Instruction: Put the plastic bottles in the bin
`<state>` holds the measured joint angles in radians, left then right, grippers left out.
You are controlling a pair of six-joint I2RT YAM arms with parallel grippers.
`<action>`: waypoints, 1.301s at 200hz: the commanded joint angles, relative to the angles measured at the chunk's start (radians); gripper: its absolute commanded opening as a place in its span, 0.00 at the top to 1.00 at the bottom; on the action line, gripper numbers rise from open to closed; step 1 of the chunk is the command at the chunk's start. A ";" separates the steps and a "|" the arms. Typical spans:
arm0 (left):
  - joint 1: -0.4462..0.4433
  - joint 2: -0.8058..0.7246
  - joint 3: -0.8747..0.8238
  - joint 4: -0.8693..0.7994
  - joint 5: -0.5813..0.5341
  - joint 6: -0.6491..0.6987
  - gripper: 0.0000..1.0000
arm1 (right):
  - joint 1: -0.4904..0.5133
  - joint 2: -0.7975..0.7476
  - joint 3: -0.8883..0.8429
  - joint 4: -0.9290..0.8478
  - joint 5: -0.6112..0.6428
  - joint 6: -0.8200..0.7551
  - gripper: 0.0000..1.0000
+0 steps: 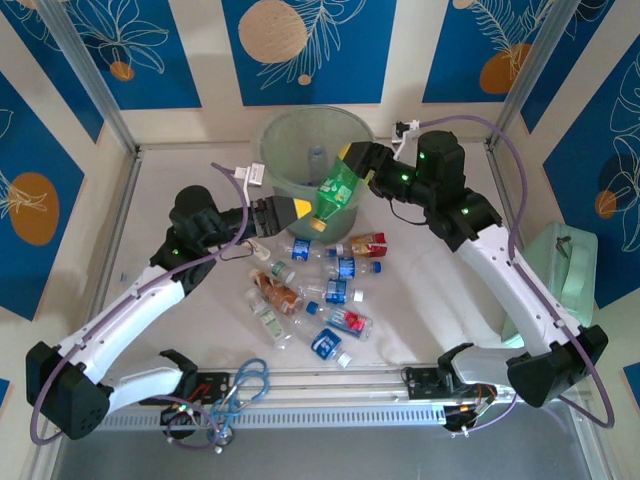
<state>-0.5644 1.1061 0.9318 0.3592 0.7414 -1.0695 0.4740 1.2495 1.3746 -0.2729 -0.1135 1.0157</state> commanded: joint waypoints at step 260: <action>-0.023 -0.014 -0.009 -0.053 -0.005 0.085 0.65 | 0.055 0.030 0.013 0.143 -0.019 0.087 0.42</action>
<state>-0.5758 1.1103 0.9085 0.3271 0.7582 -1.0340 0.5236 1.2907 1.3743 -0.1345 -0.1349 1.1042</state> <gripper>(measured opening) 0.363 0.581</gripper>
